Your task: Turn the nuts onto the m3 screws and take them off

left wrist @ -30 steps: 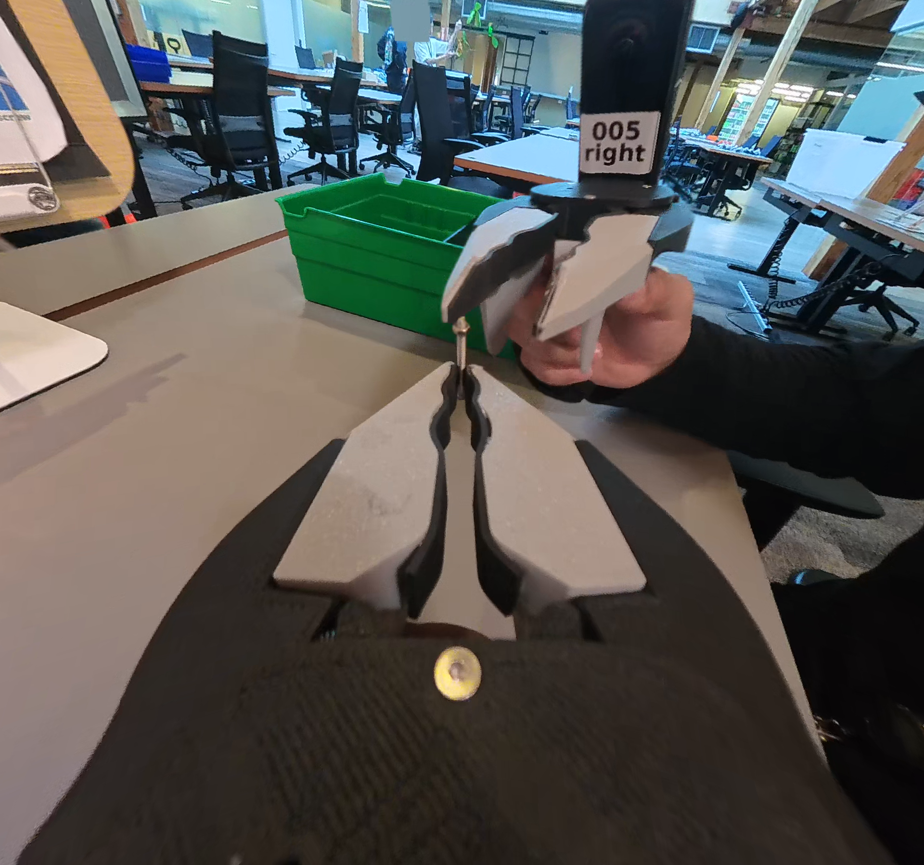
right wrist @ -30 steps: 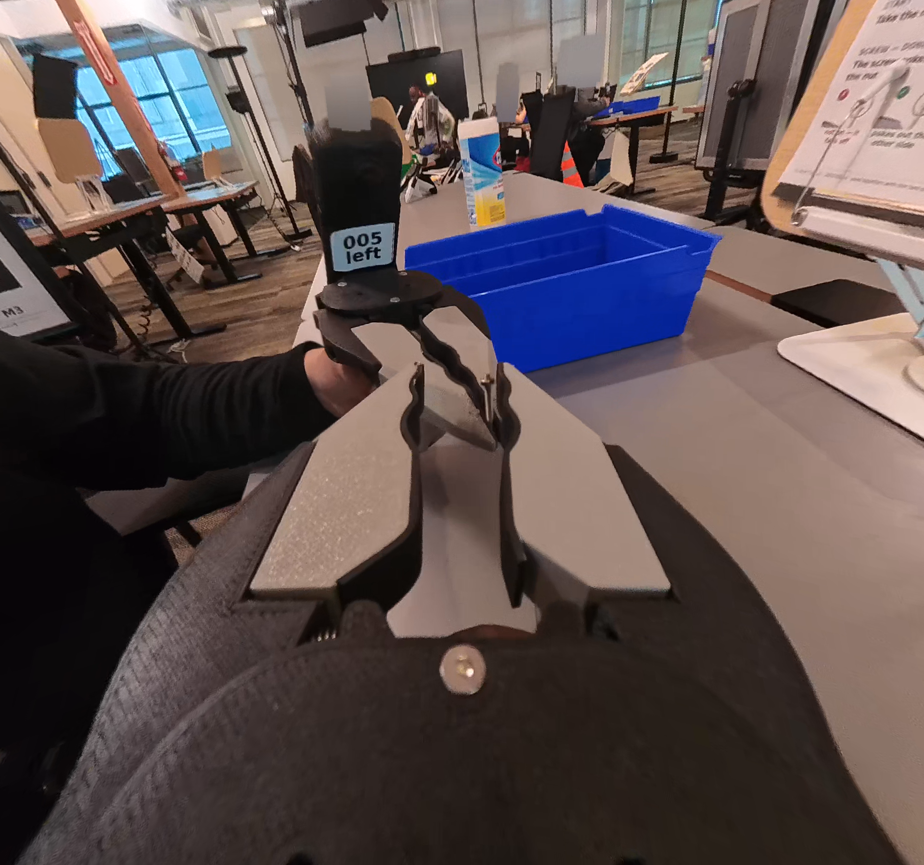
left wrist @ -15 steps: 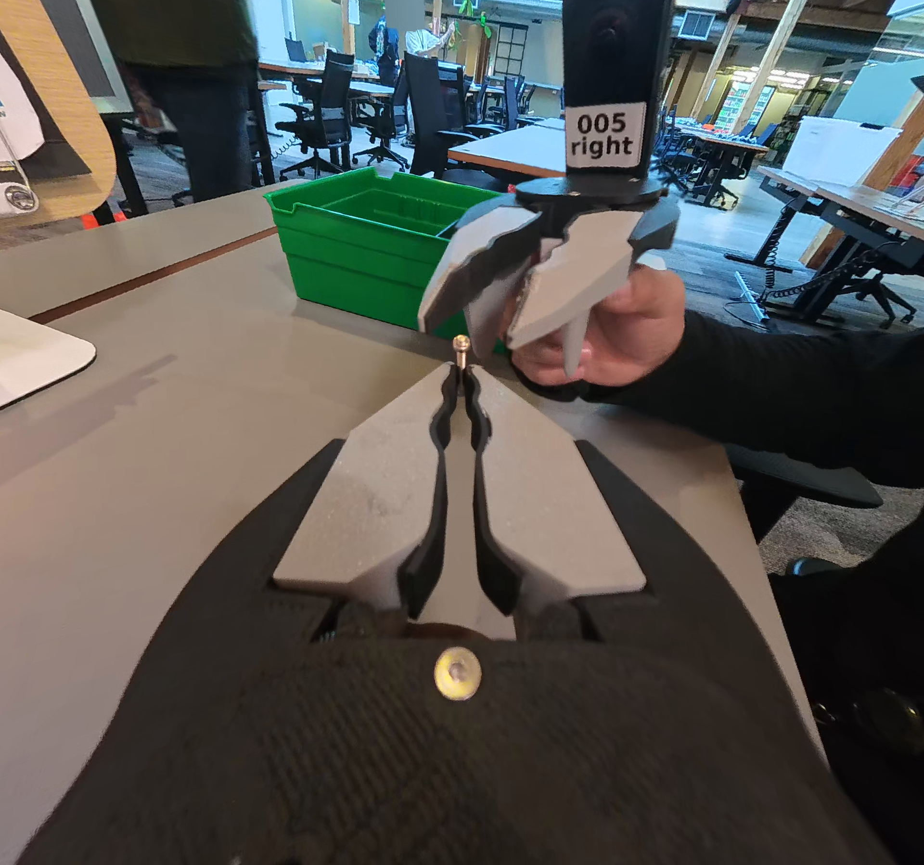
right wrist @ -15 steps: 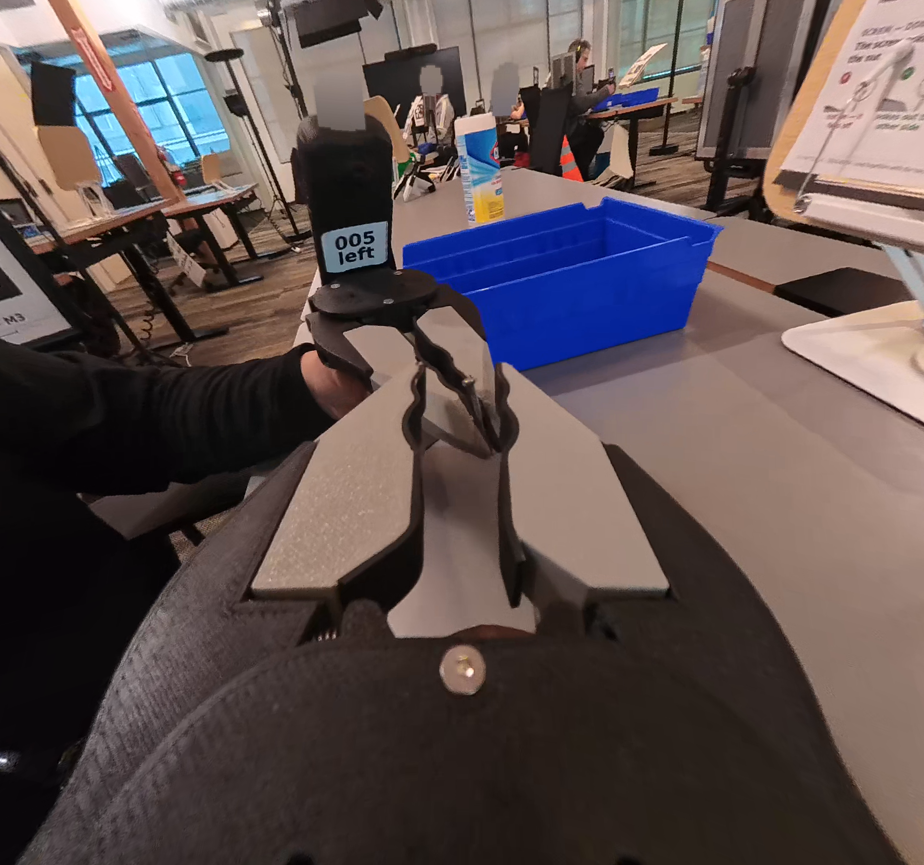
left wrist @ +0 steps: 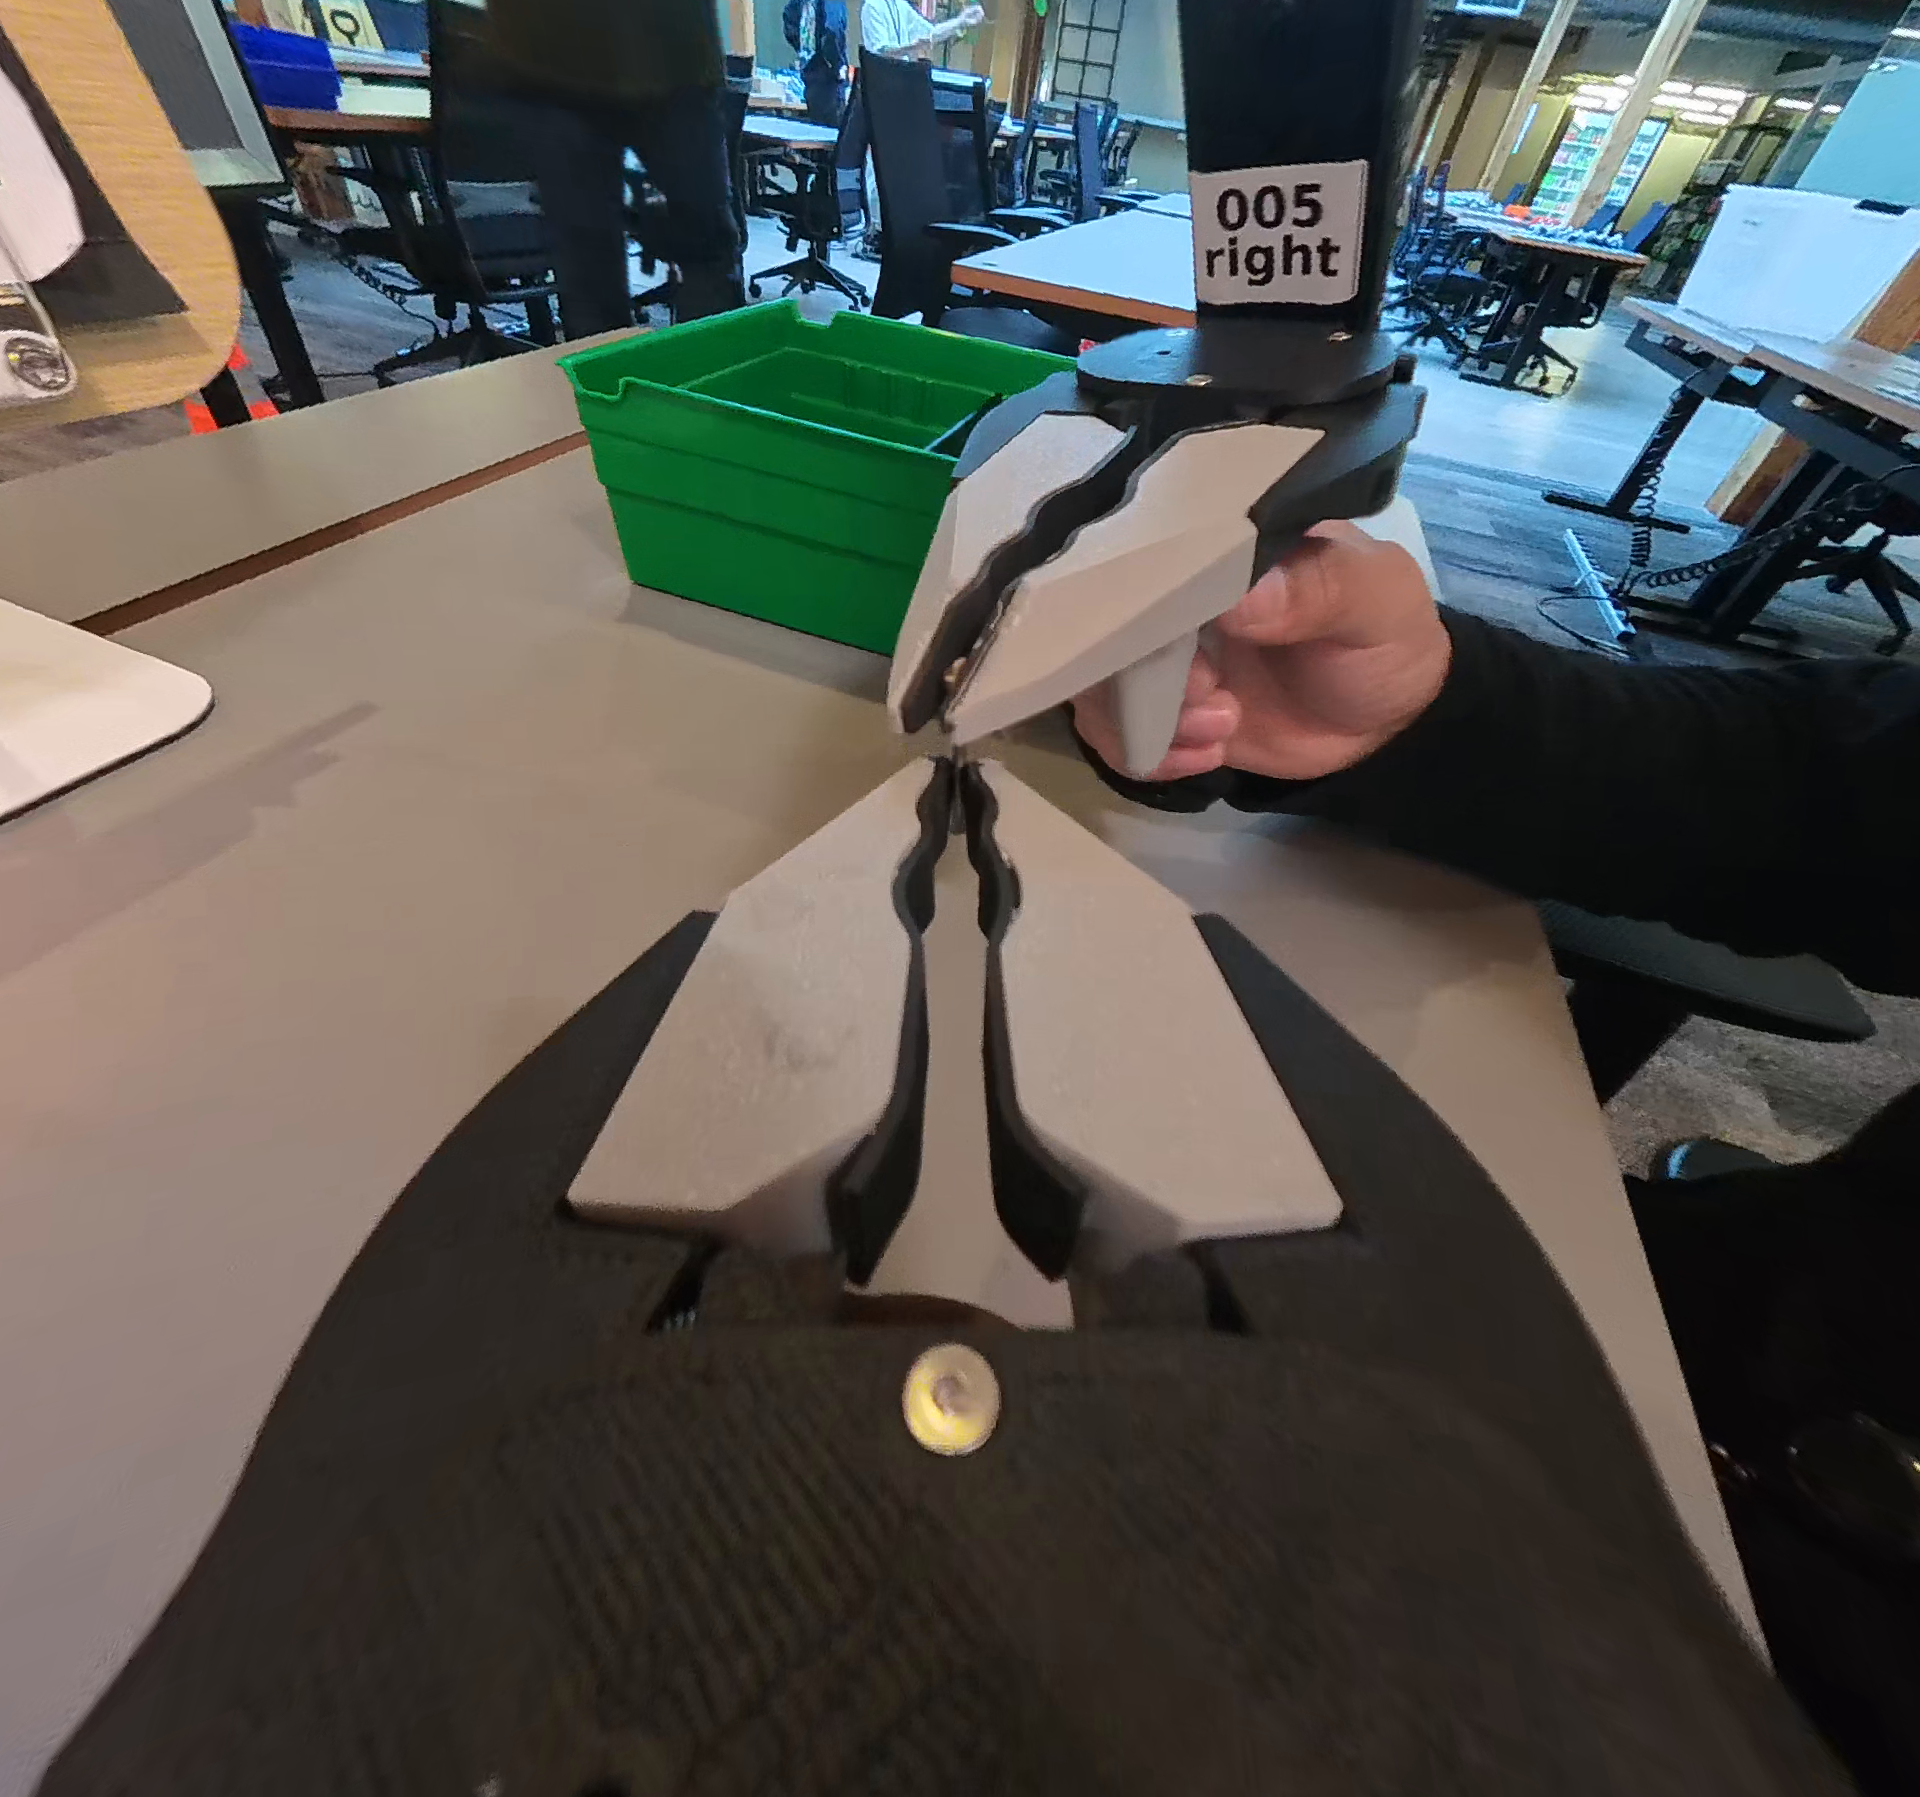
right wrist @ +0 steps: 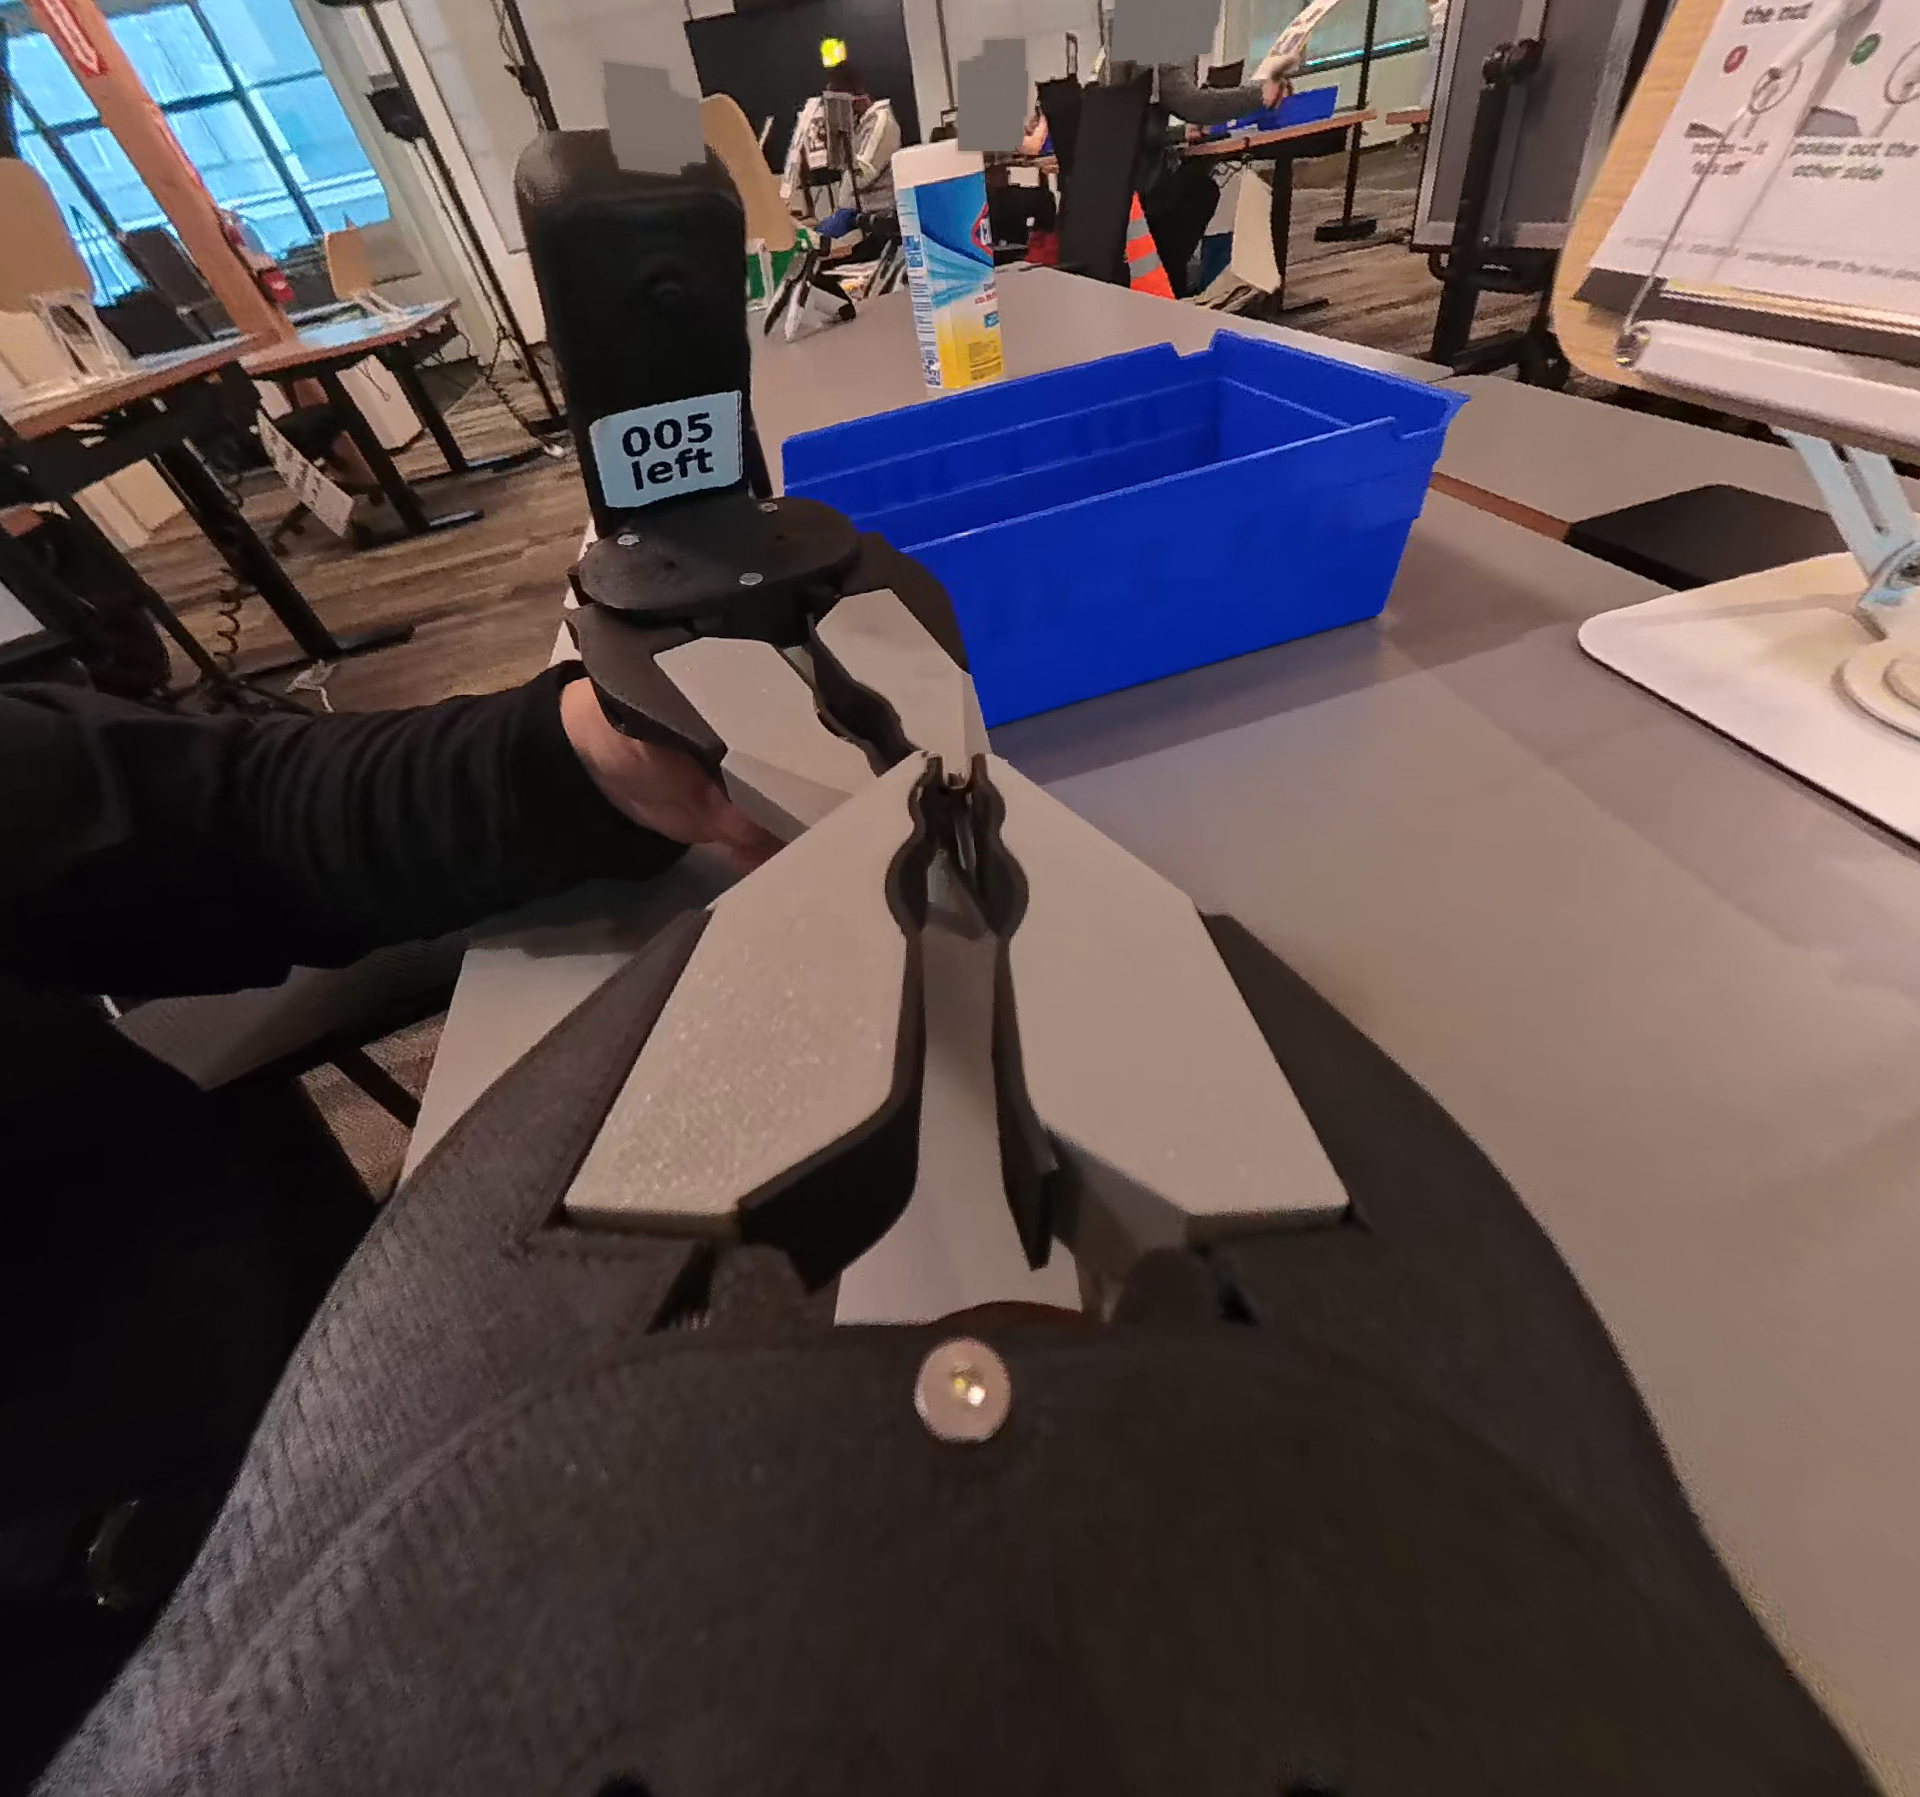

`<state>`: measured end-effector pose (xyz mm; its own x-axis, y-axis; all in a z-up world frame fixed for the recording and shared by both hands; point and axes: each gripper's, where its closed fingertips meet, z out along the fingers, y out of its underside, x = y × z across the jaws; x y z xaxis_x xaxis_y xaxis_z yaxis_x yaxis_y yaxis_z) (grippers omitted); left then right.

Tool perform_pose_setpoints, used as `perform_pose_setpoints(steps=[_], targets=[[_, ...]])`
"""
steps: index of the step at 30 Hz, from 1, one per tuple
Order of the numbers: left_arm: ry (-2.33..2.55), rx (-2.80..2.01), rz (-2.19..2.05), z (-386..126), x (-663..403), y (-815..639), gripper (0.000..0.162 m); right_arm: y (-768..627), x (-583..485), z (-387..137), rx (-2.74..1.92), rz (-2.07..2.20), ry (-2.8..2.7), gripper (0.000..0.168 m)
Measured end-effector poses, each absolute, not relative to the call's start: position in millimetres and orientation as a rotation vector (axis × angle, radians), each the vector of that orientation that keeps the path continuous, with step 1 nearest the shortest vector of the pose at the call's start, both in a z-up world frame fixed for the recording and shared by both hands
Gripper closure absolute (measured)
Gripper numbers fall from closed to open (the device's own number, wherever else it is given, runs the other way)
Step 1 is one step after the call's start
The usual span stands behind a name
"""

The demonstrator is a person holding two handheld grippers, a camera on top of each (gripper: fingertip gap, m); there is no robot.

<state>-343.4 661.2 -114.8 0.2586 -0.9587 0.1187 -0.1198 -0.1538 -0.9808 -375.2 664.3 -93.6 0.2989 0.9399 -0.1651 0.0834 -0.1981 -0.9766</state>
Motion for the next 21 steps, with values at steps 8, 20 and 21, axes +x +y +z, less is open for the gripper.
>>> perform_pose_setpoints(steps=[8, 20, 21], targets=[[0.973, -1.518, -1.099, -107.8, -346.5, 665.4, 0.16, 668.0, -369.7, -87.9, -1.557, 1.185, -0.881, 0.166], [0.985, -1.519, -1.124, -108.4, -346.5, 663.7, 0.162, 669.7, -373.0, -93.1, -1.585, 1.198, -0.872, 0.166], [0.978, -1.523, -1.149, -108.1, -346.1, 663.0, 0.162, 669.6, -373.0, -92.9, -1.584, 1.2, -0.872, 0.166]])
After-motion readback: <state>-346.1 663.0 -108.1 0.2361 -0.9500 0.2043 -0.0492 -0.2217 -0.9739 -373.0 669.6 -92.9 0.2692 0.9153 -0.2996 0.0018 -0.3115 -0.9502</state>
